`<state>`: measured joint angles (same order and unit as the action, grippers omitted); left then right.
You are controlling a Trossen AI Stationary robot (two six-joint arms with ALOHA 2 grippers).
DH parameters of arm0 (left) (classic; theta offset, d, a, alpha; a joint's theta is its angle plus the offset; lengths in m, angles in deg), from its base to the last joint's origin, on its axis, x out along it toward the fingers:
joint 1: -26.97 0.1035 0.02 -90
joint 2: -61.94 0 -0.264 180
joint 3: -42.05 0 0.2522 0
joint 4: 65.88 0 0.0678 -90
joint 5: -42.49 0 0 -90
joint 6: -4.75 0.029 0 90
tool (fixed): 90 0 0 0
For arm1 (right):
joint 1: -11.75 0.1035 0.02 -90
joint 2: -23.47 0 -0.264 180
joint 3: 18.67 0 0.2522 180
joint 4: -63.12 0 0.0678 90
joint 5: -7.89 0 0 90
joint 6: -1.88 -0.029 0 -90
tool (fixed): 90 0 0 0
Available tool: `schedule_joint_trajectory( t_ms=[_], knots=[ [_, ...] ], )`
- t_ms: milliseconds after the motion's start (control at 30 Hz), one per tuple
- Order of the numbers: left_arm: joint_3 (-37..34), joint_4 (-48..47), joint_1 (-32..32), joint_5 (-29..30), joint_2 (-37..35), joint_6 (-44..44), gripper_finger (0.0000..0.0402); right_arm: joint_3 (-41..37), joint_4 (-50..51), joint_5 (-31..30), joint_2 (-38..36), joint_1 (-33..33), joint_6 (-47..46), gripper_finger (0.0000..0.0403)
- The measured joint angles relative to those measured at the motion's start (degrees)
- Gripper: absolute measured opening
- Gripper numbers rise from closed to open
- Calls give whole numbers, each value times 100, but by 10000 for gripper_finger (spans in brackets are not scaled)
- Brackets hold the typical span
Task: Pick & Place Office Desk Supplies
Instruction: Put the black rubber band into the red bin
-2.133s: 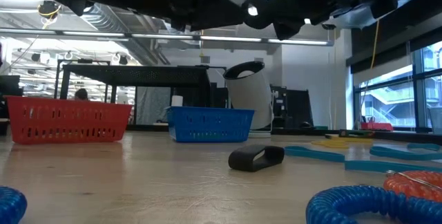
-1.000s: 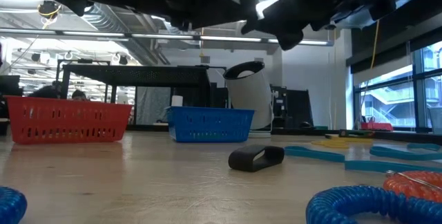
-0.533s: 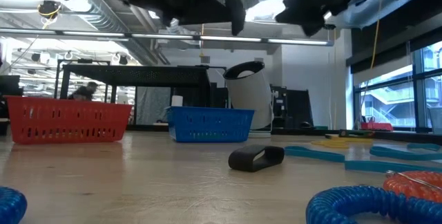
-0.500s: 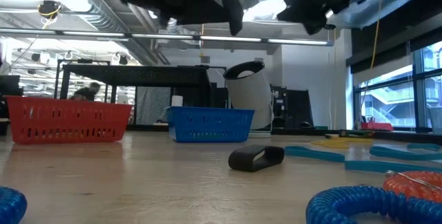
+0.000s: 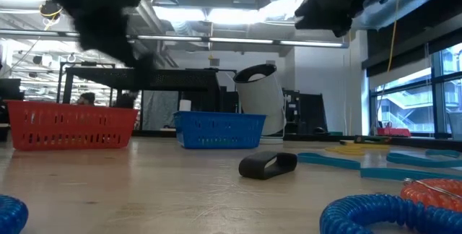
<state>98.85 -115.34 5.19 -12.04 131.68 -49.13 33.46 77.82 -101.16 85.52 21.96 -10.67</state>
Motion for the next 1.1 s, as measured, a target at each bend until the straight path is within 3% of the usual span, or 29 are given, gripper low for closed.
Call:
schedule_joint_trajectory(
  t_ms=[133,300,533,867,1100],
  knots=[
    [-4,-1206,-137,-386,17,-1388,3,0,242,-1,8,0,-71,206],
    [-4,-1585,-285,-418,206,-2249,3,0,384,11,8,0,-203,206],
    [-2,-1548,-393,-969,663,-2432,3,0,1075,16,12,9,-465,206],
    [-4,-1543,-482,-1021,1334,-2432,4,0,2066,-10,12,67,-1498,206],
    [-4,-1538,-475,-1008,1316,-2330,5,0,3192,-479,12,408,-2610,206]
  ],
)
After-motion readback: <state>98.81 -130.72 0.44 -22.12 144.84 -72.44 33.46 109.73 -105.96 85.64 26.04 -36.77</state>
